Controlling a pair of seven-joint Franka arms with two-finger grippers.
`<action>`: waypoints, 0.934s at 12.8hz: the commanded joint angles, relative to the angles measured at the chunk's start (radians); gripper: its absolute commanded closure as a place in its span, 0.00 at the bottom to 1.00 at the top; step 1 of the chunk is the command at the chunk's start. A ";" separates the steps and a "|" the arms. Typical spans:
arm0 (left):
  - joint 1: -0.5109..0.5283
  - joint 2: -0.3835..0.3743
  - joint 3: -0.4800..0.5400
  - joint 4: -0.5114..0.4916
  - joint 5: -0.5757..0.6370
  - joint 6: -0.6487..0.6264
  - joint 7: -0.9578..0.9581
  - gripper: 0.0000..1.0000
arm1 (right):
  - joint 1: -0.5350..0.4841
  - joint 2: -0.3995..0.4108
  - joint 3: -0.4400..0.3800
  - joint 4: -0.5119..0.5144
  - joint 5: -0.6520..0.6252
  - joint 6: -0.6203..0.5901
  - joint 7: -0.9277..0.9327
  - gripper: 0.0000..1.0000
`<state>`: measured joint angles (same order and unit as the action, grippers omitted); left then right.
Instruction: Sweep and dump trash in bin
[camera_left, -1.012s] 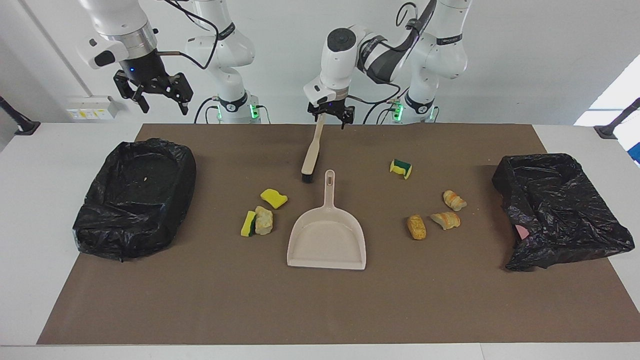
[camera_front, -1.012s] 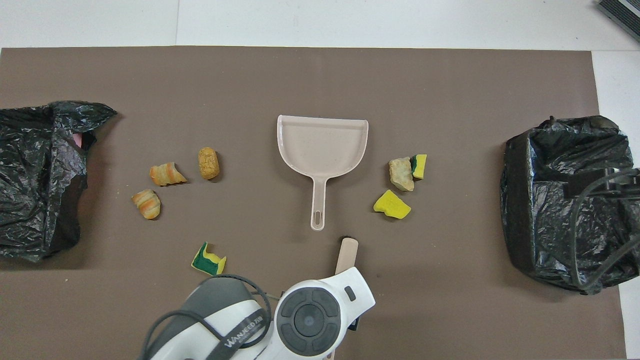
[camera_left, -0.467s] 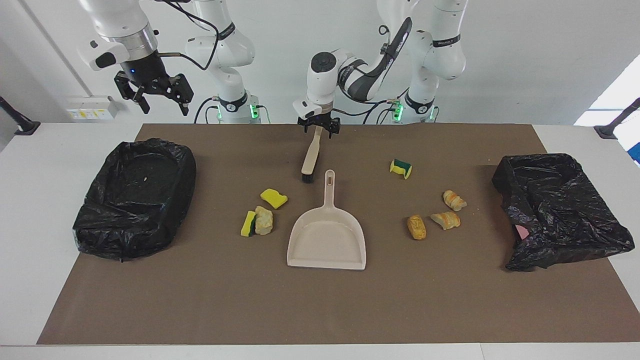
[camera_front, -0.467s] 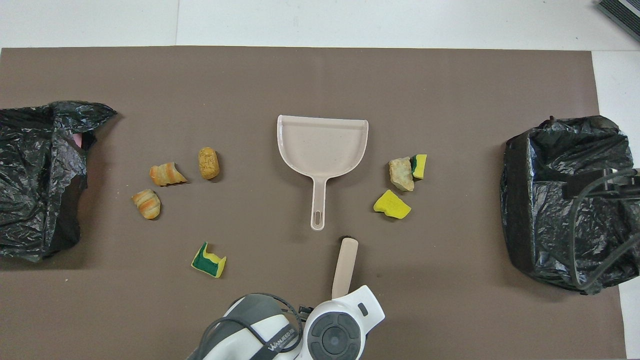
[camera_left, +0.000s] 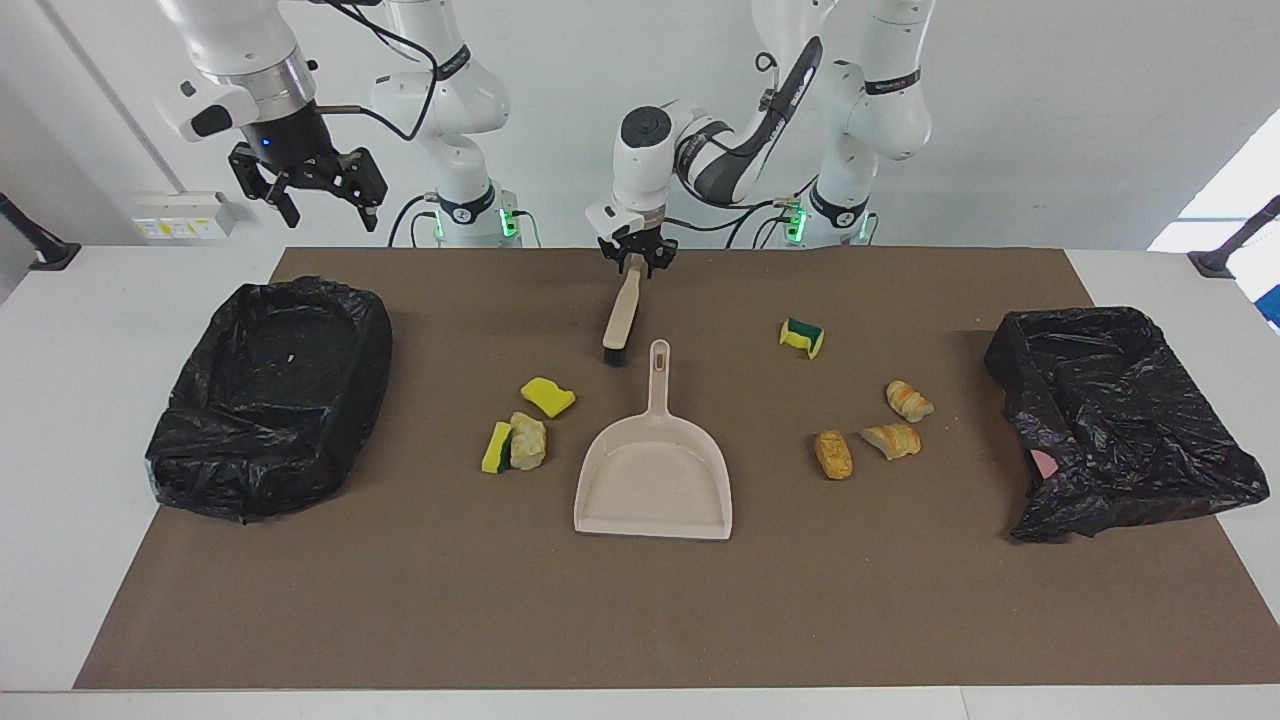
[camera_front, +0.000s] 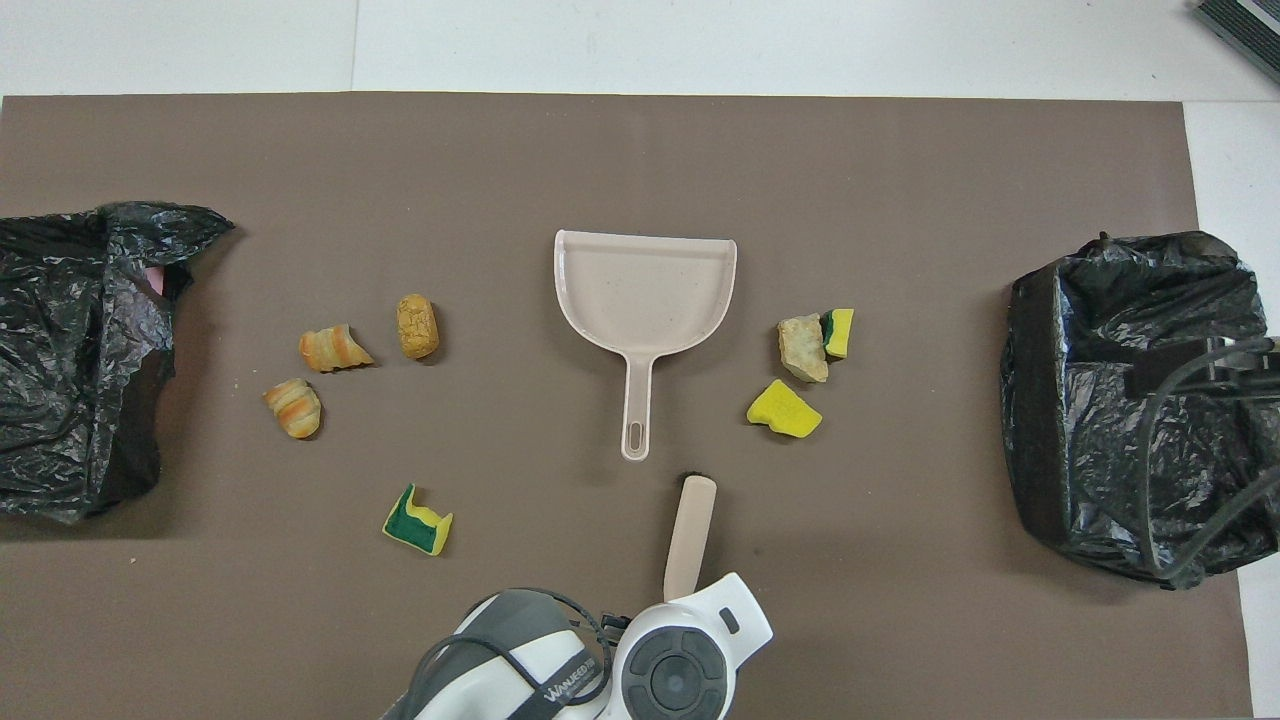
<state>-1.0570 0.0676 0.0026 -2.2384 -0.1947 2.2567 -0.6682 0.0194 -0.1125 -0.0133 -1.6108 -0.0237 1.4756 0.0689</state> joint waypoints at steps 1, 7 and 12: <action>-0.008 -0.017 0.023 0.043 -0.015 -0.090 -0.010 1.00 | -0.012 -0.018 0.003 -0.023 0.016 0.031 -0.031 0.00; 0.100 -0.071 0.031 0.097 0.039 -0.379 -0.121 1.00 | 0.033 -0.001 0.015 -0.035 0.024 0.080 -0.028 0.00; 0.245 -0.054 0.028 0.118 0.229 -0.448 -0.276 1.00 | 0.146 0.121 0.015 -0.028 0.047 0.207 0.121 0.00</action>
<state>-0.8612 0.0070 0.0432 -2.1459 -0.0364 1.8429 -0.8612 0.1261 -0.0382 0.0016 -1.6404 0.0027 1.6344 0.1181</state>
